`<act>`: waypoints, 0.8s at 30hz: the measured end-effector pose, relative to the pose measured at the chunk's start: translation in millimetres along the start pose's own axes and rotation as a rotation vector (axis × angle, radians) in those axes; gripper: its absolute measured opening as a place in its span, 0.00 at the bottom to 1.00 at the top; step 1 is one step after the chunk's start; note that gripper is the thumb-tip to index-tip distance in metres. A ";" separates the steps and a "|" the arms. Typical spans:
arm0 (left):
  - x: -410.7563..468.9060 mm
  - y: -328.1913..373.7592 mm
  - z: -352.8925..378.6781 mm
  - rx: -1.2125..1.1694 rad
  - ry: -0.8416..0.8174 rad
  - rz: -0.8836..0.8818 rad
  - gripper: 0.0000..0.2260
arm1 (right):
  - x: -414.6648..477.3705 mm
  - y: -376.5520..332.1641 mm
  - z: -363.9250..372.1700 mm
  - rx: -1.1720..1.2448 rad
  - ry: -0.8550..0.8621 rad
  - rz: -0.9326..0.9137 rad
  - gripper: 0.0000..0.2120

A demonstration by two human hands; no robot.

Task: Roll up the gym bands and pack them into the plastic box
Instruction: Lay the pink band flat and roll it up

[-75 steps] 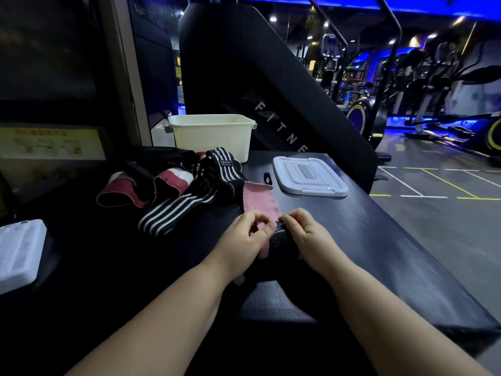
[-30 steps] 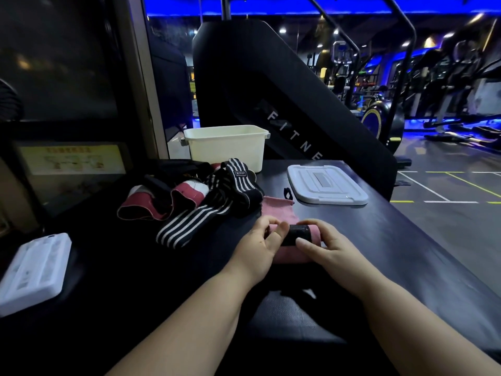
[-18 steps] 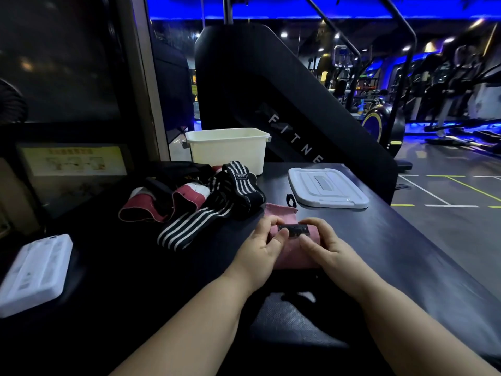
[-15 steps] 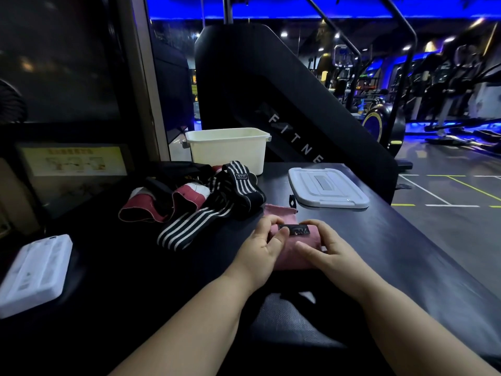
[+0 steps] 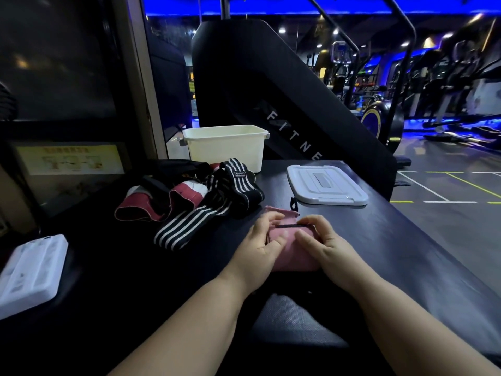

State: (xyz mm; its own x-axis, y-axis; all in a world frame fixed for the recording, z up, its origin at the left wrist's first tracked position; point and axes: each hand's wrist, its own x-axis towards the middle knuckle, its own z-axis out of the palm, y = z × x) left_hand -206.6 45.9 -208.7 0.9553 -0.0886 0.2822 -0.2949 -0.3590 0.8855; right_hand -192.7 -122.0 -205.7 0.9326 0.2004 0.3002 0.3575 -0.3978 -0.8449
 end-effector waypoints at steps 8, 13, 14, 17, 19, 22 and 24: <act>4.5 2.2 0.1 0.053 0.011 -0.056 0.11 | -3.1 2.6 -5.8 -0.111 -0.095 -0.007 0.23; 5.8 -0.8 1.9 0.081 0.046 -0.063 0.06 | -2.0 1.5 -4.0 -0.108 -0.071 -0.004 0.20; 5.4 -2.6 2.1 0.082 0.057 -0.053 0.06 | -1.9 1.8 -3.9 -0.108 -0.072 -0.005 0.20; 4.4 -4.3 -0.8 0.053 0.017 0.000 0.11 | -1.8 0.9 -3.3 -0.091 -0.067 -0.016 0.17; 3.3 -3.1 -2.6 0.013 -0.044 0.007 0.16 | -1.6 -0.3 -2.2 -0.093 -0.050 -0.028 0.15; 3.7 -0.5 -2.9 -0.006 -0.035 -0.019 0.16 | -2.4 -1.9 -1.2 -0.089 -0.058 -0.026 0.16; 3.6 1.6 -1.0 0.015 -0.009 -0.060 0.13 | -4.4 -2.5 -3.2 0.008 -0.098 -0.012 0.21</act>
State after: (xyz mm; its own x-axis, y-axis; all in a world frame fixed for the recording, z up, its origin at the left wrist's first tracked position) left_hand -203.7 45.9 -205.9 0.9714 -0.0744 0.2255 -0.2367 -0.3781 0.8950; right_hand -197.6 -124.8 -203.5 0.9189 0.2916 0.2658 0.3676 -0.3881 -0.8451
